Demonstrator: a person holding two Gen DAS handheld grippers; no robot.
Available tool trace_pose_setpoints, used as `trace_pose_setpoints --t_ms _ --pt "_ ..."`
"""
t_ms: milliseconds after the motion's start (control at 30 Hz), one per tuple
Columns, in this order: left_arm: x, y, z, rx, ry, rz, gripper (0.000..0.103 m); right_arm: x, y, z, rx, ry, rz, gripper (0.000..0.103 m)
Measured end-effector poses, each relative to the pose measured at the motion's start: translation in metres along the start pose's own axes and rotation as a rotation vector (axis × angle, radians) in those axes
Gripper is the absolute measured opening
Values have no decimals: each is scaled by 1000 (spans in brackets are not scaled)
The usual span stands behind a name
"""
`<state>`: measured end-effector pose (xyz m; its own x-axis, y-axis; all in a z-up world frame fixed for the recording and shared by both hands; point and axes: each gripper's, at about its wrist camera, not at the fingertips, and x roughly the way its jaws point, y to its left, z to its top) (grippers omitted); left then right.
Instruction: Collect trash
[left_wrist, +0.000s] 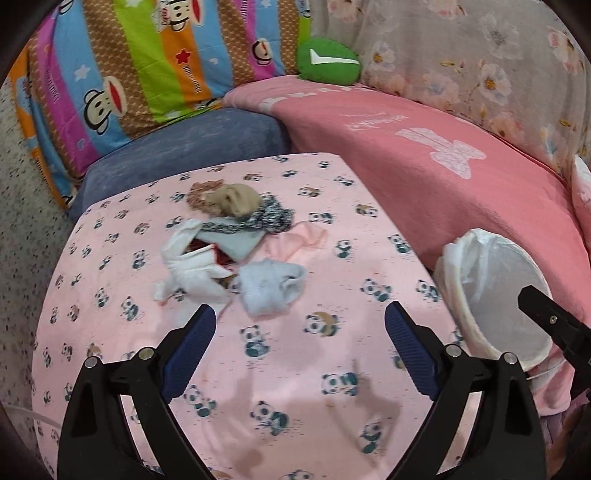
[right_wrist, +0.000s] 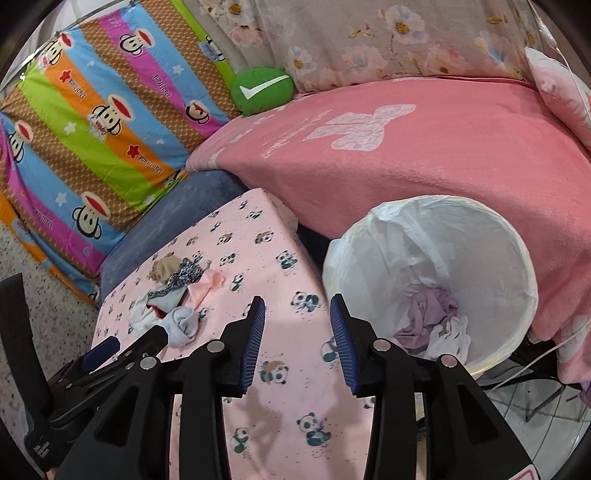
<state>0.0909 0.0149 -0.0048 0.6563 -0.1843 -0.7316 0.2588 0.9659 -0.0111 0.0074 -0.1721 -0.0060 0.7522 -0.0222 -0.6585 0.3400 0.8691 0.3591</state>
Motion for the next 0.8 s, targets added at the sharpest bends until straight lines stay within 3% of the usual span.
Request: trace_pose_setpoints --t_ms 333,567,800 --pt "3 87 -16 -125 18 133 90 32 83 -23 -124 73 49 55" --pt "15 130 -17 -216 44 140 93 63 119 -33 -176 122 62 61" --pt "40 143 0 -248 64 96 93 104 147 -36 -214 165 72 61"
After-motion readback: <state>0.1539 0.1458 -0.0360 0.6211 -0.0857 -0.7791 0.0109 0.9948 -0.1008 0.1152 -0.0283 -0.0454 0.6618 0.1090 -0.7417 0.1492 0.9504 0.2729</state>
